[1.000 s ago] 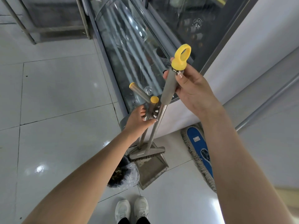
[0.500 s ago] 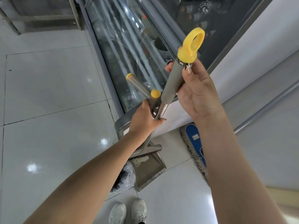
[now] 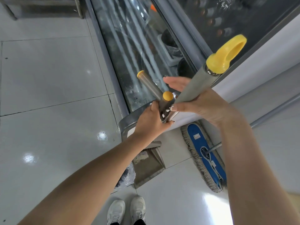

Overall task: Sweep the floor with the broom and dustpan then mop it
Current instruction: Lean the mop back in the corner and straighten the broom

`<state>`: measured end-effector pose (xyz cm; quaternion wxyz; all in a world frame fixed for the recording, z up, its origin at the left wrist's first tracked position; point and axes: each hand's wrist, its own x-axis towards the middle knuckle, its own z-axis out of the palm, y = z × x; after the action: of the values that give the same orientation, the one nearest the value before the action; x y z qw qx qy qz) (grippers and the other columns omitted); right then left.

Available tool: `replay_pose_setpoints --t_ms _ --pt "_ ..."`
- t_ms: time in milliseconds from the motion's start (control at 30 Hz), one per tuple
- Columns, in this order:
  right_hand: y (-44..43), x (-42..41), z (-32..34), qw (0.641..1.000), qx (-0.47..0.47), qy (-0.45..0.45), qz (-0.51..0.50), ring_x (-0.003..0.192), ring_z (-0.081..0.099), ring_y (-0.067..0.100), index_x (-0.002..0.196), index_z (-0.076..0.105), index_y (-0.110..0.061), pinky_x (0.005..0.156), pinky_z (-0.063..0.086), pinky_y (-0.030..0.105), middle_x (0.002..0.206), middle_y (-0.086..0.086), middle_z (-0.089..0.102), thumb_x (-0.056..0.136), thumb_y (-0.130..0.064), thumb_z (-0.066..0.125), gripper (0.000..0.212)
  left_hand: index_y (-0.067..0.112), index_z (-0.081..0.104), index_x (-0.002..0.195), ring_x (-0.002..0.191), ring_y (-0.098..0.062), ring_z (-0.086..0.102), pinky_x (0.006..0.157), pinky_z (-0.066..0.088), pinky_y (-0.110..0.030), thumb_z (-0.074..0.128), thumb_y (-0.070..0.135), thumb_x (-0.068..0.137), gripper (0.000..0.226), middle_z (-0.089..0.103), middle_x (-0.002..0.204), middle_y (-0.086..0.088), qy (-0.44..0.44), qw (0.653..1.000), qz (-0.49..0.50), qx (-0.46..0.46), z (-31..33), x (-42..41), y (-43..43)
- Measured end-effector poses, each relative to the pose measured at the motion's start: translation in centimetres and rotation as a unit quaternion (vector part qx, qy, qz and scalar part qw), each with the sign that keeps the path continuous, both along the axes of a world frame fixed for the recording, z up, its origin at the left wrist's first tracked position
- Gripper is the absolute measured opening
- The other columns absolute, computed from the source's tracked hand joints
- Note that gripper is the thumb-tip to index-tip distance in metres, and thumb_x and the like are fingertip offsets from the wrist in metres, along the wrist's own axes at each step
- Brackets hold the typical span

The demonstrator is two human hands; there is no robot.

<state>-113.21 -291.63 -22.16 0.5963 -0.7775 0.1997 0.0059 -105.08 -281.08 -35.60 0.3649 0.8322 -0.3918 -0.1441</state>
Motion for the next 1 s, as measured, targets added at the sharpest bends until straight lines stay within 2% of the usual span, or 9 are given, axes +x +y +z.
replay_pose_setpoints --t_ms 67,200,367,500,667,733,800,900,1000 --pt "-0.3 0.2 0.1 0.998 -0.019 0.045 0.030 0.115 0.048 -0.017 0.130 0.051 -0.028 0.080 0.043 0.001 0.128 -0.021 0.054 0.072 0.001 0.075 0.069 0.005 0.046 0.113 0.097 -0.024 0.060 0.071 0.040 -0.024 0.077 0.042 0.072 0.064 0.062 0.103 -0.007 0.005 1.000 -0.002 -0.004 -0.2 0.1 0.1" --pt "-0.3 0.7 -0.5 0.993 -0.043 0.092 0.066 0.109 0.048 -0.020 0.130 0.051 -0.032 0.075 0.042 -0.002 0.129 -0.017 0.053 0.078 0.002 0.072 0.066 0.006 0.044 0.120 0.105 -0.022 0.058 0.075 0.035 -0.021 0.075 0.041 0.075 0.064 0.060 0.112 -0.006 0.040 0.999 -0.013 0.008 -0.5 0.1 -0.1" --pt "-0.1 0.7 -1.1 0.993 -0.071 0.088 0.028 0.099 0.058 -0.006 0.124 0.060 -0.030 0.074 0.046 0.006 0.108 -0.010 0.062 0.077 0.002 0.072 0.058 0.005 0.042 0.125 0.113 -0.023 0.051 0.089 0.042 -0.029 0.075 0.037 0.075 0.069 0.053 0.121 -0.009 0.059 0.998 -0.030 -0.006 -1.0 0.1 -0.1" --pt "0.5 0.8 -1.6 0.993 -0.095 0.069 0.021 0.092 0.057 -0.011 0.120 0.062 -0.027 0.073 0.046 0.007 0.103 -0.015 0.061 0.075 0.004 0.074 0.057 0.001 0.045 0.129 0.115 -0.023 0.047 0.098 0.042 -0.029 0.081 0.035 0.069 0.078 0.048 0.121 -0.011 0.028 0.999 0.005 -0.046 -2.0 -0.7 0.7" --pt "1.0 0.2 -2.3 0.990 -0.132 0.041 0.008 0.097 0.054 -0.010 0.113 0.063 -0.026 0.080 0.043 0.006 0.104 -0.022 0.057 0.072 0.003 0.076 0.052 0.000 0.054 0.116 0.105 -0.025 0.052 0.088 0.042 -0.026 0.082 0.038 0.067 0.068 0.054 0.112 -0.012 0.003 0.999 0.022 -0.027 -3.3 -1.5 1.3" --pt "0.8 -0.2 -2.3 0.991 -0.132 0.036 0.006 0.098 0.054 -0.008 0.113 0.064 -0.028 0.080 0.043 0.007 0.105 -0.020 0.057 0.072 0.002 0.076 0.052 0.001 0.055 0.113 0.104 -0.025 0.053 0.084 0.043 -0.028 0.079 0.040 0.069 0.063 0.055 0.110 -0.011 -0.013 0.999 0.020 -0.021 -3.1 -1.5 1.1" --pt "0.6 -0.5 -2.3 0.990 -0.132 0.038 0.013 0.107 0.054 -0.001 0.113 0.063 -0.032 0.086 0.045 0.013 0.111 -0.015 0.057 0.072 0.000 0.077 0.054 0.002 0.058 0.108 0.099 -0.027 0.056 0.081 0.045 -0.031 0.077 0.040 0.068 0.059 0.058 0.105 -0.012 -0.036 0.999 0.027 -0.018 -3.0 -1.6 1.0" --pt "0.6 -0.8 -2.3 0.990 -0.129 0.050 0.034 0.116 0.052 0.008 0.118 0.060 -0.035 0.097 0.044 0.022 0.122 -0.008 0.055 0.071 -0.004 0.078 0.058 0.000 0.063 0.091 0.077 -0.031 0.062 0.067 0.051 -0.036 0.083 0.036 0.057 0.054 0.062 0.085 -0.013 -0.063 0.998 0.028 -0.010 -3.2 -1.6 1.0" --pt "0.3 -1.2 -2.0 0.988 -0.137 0.053 0.040 0.115 0.053 0.004 0.117 0.060 -0.036 0.096 0.043 0.018 0.122 -0.010 0.052 0.071 -0.005 0.079 0.059 0.000 0.063 0.078 0.059 -0.029 0.061 0.056 0.050 -0.029 0.088 0.032 0.044 0.052 0.060 0.070 -0.012 -0.068 0.997 0.015 -0.016 -3.1 -1.7 0.7"
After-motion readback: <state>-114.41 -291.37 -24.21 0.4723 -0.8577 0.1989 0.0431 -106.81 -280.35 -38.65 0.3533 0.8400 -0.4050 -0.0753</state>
